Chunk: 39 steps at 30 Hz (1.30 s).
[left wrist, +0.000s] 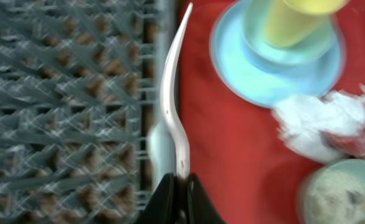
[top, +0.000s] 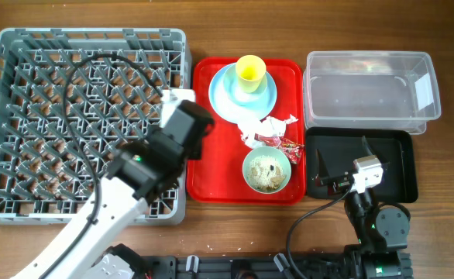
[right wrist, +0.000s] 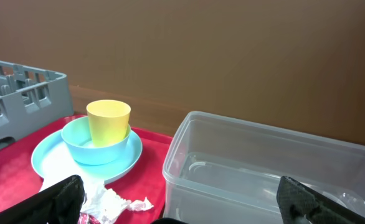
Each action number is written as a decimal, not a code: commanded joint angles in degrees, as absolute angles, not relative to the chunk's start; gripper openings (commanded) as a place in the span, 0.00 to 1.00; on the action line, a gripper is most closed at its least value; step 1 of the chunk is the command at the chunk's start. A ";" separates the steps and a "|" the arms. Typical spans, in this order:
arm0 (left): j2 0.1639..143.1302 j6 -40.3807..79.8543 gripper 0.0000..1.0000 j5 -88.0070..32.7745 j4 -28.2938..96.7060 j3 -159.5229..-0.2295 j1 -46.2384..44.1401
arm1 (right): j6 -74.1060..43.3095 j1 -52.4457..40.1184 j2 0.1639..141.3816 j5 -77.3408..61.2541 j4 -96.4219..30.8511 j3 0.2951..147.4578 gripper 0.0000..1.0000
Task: Sort waste into correct bins and load items into the dishwasher rack
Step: 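Carry the fork with the left gripper and place it in the rack, then reach the right gripper to the red snack wrapper and grasp it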
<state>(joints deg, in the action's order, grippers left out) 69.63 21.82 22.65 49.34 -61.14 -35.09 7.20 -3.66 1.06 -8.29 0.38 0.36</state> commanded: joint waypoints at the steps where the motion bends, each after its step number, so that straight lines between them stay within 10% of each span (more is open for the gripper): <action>1: 71.40 14.94 0.04 23.22 49.15 -60.64 -25.23 | 7.46 -3.79 0.80 -7.88 0.54 0.32 1.00; 12: 89.82 7.81 0.04 17.80 47.92 -60.62 -15.20 | 7.49 -3.79 0.80 -7.88 0.54 0.32 1.00; 17: 89.78 7.90 0.29 17.82 47.99 -60.62 -15.20 | 7.49 -3.79 0.80 -7.88 0.54 0.32 1.00; 24: 81.69 12.64 0.30 17.82 47.37 -64.64 -15.20 | 7.51 -3.79 0.80 -7.88 0.54 0.32 1.00; 28: 72.62 26.41 0.96 11.92 42.48 -66.39 -14.24 | 7.49 -3.79 0.80 -7.88 0.54 0.32 1.00; 39: 69.45 26.39 1.00 10.72 40.95 -66.39 -14.24 | 7.46 -3.79 0.80 -7.88 0.54 0.32 1.00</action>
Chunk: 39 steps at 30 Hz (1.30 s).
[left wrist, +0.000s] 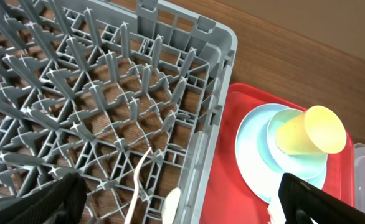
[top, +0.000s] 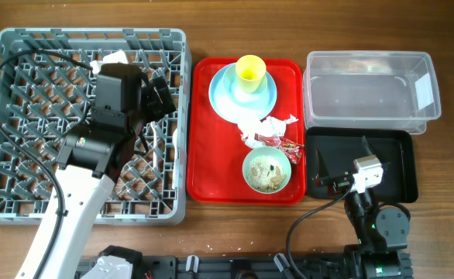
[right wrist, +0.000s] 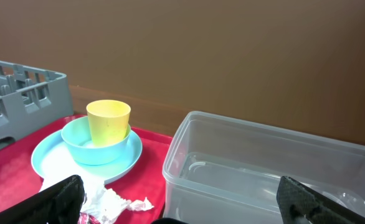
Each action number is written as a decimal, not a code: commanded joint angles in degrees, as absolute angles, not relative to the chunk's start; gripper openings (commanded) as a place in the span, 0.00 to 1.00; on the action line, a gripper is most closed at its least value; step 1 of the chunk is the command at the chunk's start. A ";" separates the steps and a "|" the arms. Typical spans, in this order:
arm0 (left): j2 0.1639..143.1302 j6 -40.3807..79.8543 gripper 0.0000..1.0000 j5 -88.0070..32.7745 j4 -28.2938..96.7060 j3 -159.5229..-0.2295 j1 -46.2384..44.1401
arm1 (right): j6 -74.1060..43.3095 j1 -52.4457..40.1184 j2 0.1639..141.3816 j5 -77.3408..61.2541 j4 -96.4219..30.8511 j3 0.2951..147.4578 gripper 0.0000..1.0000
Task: Sort waste into correct bins and load items into the dishwasher rack
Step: 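Reach the right gripper to the red snack wrapper and grasp it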
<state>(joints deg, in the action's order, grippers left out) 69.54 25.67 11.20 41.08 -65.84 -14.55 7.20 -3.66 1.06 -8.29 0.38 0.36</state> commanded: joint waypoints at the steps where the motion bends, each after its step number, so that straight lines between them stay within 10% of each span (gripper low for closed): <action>1: 69.45 26.39 1.00 10.72 40.95 -66.39 -14.24 | 7.49 -3.79 0.80 -7.88 0.54 0.32 1.00; 16: 69.45 26.39 1.00 10.70 40.95 -66.39 -14.24 | -5.19 -3.79 0.82 -15.59 -0.38 5.21 1.00; 29: 69.45 26.39 1.00 10.72 40.95 -66.39 -14.24 | -7.05 -3.79 53.95 -26.11 -66.37 75.85 1.00; 30: 69.45 26.39 1.00 10.72 40.95 -66.39 -14.24 | -7.11 -3.81 56.31 -30.94 -68.58 75.59 0.76; 31: 69.45 26.39 1.00 10.72 40.95 -66.39 -14.24 | -9.54 -3.79 58.92 -27.99 -71.72 74.89 0.05; 39: 69.45 26.39 1.00 10.72 40.95 -66.39 -14.24 | -25.85 -7.75 70.72 -14.92 -53.84 45.95 0.04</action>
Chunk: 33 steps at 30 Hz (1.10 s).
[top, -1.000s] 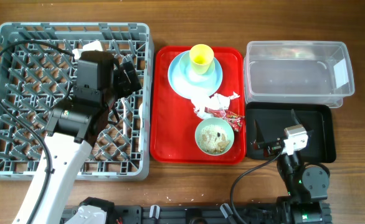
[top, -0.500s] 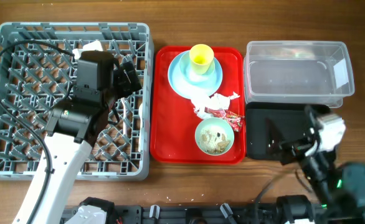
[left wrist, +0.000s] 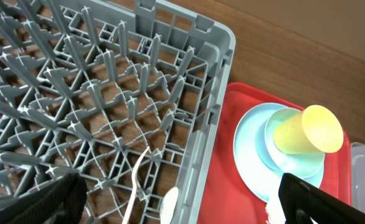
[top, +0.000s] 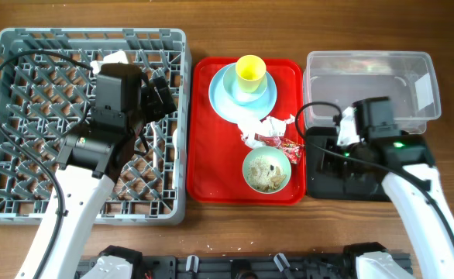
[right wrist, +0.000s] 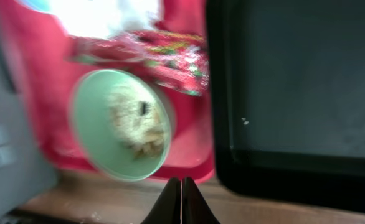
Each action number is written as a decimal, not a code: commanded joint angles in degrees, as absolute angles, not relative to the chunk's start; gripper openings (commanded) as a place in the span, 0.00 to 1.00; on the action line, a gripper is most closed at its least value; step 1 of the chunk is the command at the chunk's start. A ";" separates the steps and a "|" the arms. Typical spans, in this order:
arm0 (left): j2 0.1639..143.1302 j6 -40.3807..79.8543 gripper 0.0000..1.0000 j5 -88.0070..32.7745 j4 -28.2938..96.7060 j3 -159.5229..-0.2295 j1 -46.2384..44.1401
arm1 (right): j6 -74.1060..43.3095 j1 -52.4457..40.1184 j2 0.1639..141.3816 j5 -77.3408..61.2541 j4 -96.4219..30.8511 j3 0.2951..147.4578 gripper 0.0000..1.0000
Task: Sort waste into correct bins and load items into the dishwasher rack
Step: 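Reach the right gripper to the red snack wrapper and grasp it, then carry the wrapper with the right gripper and drop it into the clear bin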
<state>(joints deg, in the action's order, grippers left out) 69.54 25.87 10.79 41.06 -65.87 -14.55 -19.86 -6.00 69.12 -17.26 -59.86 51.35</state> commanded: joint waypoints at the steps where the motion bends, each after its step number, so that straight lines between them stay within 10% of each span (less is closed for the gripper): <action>1: 69.45 26.39 1.00 10.72 40.97 -66.39 -14.24 | -27.64 -8.73 72.14 -14.59 -50.96 43.51 0.04; 17: 69.45 26.39 1.00 10.72 40.95 -66.39 -14.24 | -35.00 -37.67 80.68 -12.03 -27.59 41.67 0.07; 23: 69.45 26.39 1.00 10.70 40.95 -66.39 -14.24 | -11.77 -33.21 75.05 3.60 -51.24 55.35 0.50; 33: 69.45 26.39 1.00 10.70 40.95 -66.39 -14.24 | 3.77 -32.75 91.20 13.02 -39.44 52.77 0.63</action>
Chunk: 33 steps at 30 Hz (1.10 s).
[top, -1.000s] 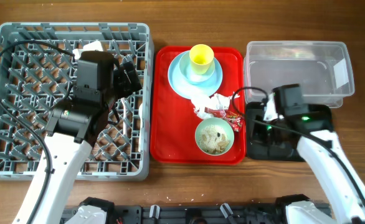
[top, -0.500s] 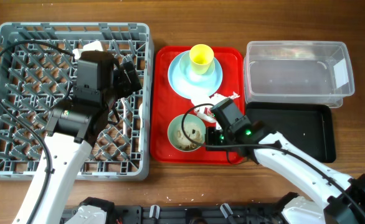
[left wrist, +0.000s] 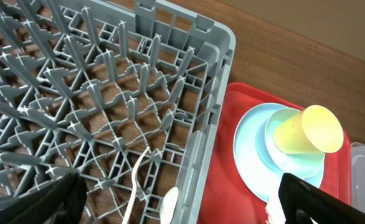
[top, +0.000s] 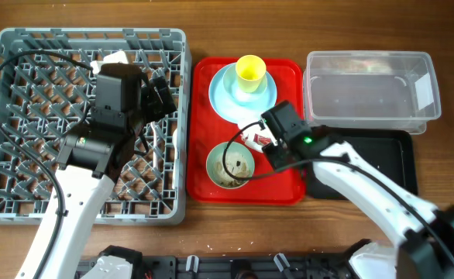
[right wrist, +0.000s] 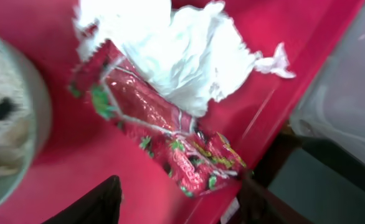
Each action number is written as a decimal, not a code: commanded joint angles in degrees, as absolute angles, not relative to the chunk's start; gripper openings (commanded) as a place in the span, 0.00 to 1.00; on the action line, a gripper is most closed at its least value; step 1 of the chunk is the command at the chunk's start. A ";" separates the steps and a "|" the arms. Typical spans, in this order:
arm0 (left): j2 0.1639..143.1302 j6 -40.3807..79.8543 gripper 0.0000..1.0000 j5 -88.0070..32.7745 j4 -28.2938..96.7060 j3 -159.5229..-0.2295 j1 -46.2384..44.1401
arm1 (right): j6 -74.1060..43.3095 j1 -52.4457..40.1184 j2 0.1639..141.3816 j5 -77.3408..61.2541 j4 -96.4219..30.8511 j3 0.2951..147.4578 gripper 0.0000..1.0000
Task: Sort waste into correct bins and load items into the dishwasher rack
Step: 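Carry the wrapper with the right gripper and drop it into the clear bin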
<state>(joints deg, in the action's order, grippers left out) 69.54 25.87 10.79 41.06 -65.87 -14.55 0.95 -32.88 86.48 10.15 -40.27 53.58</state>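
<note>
My right gripper (right wrist: pixel 179 208) is open low over the red tray (top: pixel 204 93), its fingers either side of a red snack wrapper (right wrist: pixel 164 127). A crumpled white napkin (right wrist: pixel 170 50) lies just beyond the wrapper. The green bowl (top: pixel 231 164) of food scraps sits at the tray's front left. A yellow cup (top: pixel 249 69) stands in a blue bowl on a blue plate (top: pixel 223 97) at the back. My left gripper (left wrist: pixel 176 214) hangs open above the grey dishwasher rack (top: pixel 87 35), where a white fork (left wrist: pixel 137 183) and spoon (left wrist: pixel 170 200) lie.
A clear plastic container (top: pixel 370 89) stands at the back right, with a black bin (top: pixel 397 155) in front of it. My right arm (top: pixel 343 167) reaches from the bin side across the tray's right edge. The rack's right wall (left wrist: pixel 204 130) borders the tray.
My right gripper was shut above the black bin's edge and is now open over the wrapper on the tray. The green bowl lies further left on the tray. The left arm has not moved.
My left gripper was shut on a white utensil by the rack's right wall while the right arm rested at the front. Then the left stood open over the rack with the utensil in it. The right arm rose above the black bin, and is now on the tray.
</note>
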 commanded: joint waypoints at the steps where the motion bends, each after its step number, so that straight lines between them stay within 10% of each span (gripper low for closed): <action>1: 69.45 26.39 1.00 10.70 40.95 -66.39 -14.24 | 4.36 -32.75 93.12 12.97 -39.07 52.77 0.63; 6: 69.45 26.39 1.00 10.70 40.95 -66.39 -14.24 | 4.32 -32.75 99.70 11.60 -35.94 52.77 0.61; 9: 69.45 26.39 1.00 10.70 40.95 -66.39 -14.24 | 4.27 -32.75 99.63 11.60 -35.99 52.80 0.04; 19: 69.45 26.37 1.00 10.70 40.95 -66.39 -14.24 | -4.43 -31.24 76.38 14.20 -47.16 61.04 0.04; 30: 69.45 26.39 1.00 10.72 40.95 -66.39 -14.24 | -10.63 -0.34 88.12 19.77 -23.29 57.45 0.09; 31: 69.45 26.39 1.00 10.72 40.95 -66.39 -14.24 | -7.92 0.93 89.10 19.25 -22.72 57.45 0.19; 33: 69.45 26.39 1.00 10.70 40.95 -66.39 -14.24 | -6.74 2.04 88.90 19.27 -23.14 57.71 0.96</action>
